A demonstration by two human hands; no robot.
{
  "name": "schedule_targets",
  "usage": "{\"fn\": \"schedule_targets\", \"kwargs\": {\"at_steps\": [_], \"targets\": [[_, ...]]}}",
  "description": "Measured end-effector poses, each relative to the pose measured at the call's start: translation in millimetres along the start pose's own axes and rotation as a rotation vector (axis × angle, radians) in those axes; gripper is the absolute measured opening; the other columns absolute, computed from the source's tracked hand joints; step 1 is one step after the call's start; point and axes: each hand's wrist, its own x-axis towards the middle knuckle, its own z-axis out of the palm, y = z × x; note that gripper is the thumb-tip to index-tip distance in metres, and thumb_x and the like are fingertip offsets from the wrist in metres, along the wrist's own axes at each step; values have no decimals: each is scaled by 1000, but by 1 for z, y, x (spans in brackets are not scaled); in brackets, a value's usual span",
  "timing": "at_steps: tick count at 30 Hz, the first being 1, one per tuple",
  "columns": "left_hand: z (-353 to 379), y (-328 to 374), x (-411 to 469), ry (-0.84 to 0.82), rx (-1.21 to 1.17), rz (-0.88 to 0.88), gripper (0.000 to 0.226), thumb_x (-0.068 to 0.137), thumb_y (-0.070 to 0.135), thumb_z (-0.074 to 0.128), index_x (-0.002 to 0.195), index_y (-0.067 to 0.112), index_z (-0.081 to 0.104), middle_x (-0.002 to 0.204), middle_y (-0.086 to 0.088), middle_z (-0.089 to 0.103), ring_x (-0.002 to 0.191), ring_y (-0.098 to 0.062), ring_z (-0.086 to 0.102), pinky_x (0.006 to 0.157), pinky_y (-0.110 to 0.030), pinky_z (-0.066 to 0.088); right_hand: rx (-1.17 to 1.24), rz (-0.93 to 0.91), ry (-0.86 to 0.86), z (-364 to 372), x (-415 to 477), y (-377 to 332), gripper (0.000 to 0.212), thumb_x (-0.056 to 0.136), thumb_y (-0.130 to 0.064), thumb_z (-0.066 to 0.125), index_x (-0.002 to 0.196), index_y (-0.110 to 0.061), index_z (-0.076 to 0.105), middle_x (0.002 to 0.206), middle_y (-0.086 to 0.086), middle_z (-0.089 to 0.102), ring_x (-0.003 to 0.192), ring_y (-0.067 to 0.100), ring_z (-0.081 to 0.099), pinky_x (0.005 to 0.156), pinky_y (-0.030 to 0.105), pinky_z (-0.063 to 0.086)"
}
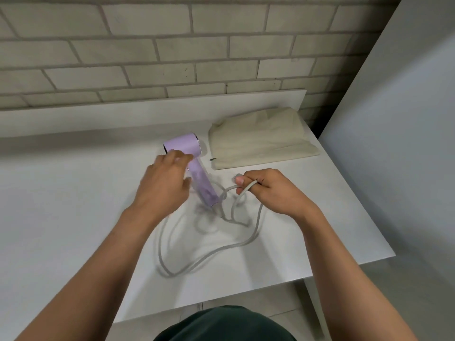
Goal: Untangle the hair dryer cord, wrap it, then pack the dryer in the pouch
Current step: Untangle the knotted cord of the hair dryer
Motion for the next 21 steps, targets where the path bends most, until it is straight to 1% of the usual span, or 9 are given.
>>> {"fn": "schedule_targets", "kwargs": {"at_steps": [2, 4, 5, 7, 9, 13, 16, 19, 21], "targets": [[2, 18, -3, -21, -178, 234, 51, 93, 12, 65, 142, 20, 57, 142, 0, 56, 127, -19, 54, 104, -27, 42, -34, -18, -2, 2, 2, -2, 35, 104, -46, 55, 85, -27, 77, 87, -5, 76, 83, 18, 64, 78, 32, 49], [0, 37, -7, -122, -322, 326, 51, 91, 8, 62, 139, 24, 59, 128, 11, 63, 106, 11, 55, 91, -3, 36, -45, -40, 6, 3, 3, -3, 35, 105, -45, 54, 86, -26, 77, 89, -7, 76, 83, 13, 65, 77, 28, 49], [1, 44, -9, -167, -379, 317, 51, 91, 6, 60, 138, 27, 60, 121, 17, 65, 96, 10, 59, 83, 0, 37, -47, -50, 15, 2, 3, -3, 35, 106, -44, 53, 87, -26, 76, 89, -10, 76, 83, 10, 66, 77, 27, 50], [4, 48, -9, -227, -462, 270, 50, 94, 10, 57, 137, 35, 60, 110, 24, 70, 88, -4, 65, 76, -7, 43, -40, -51, 32, 0, 0, -3, 34, 107, -41, 53, 85, -26, 75, 83, -18, 74, 78, 5, 64, 70, 23, 49], [7, 47, -9, -283, -536, 230, 43, 98, 20, 61, 137, 40, 61, 96, 20, 74, 92, -6, 67, 87, -22, 51, -53, -47, 56, -1, -2, -1, 35, 107, -41, 53, 86, -24, 75, 83, -11, 74, 77, 10, 63, 71, 30, 50], [6, 43, -7, -209, -699, 147, 19, 104, 26, 59, 114, 26, 74, 81, 4, 76, 80, -8, 74, 90, -42, 57, -34, -4, 63, -2, -4, 2, 36, 105, -47, 54, 86, -23, 74, 81, -2, 74, 73, 9, 64, 70, 36, 51], [1, 32, 2, -34, -836, 5, 19, 106, 21, 55, 103, 17, 74, 79, -2, 74, 70, -12, 72, 82, -44, 62, 46, 31, 37, -6, -4, 6, 31, 104, -44, 57, 90, -26, 76, 86, -6, 76, 80, 9, 72, 82, 34, 58], [-5, 21, 7, 122, -967, -130, 23, 107, 20, 52, 98, 19, 73, 73, -10, 64, 61, -14, 58, 64, -34, 61, 49, 39, -4, -10, -3, 10, 23, 106, -30, 55, 95, -28, 76, 93, -9, 77, 88, 6, 71, 85, 30, 57], [-9, 13, 9, 162, -984, -177, 25, 107, 20, 51, 98, 20, 74, 64, -3, 55, 60, -13, 53, 59, -32, 60, -12, 37, -12, -12, -1, 10, 25, 107, -22, 52, 99, -31, 74, 95, -14, 77, 93, 2, 69, 87, 28, 54]]}}
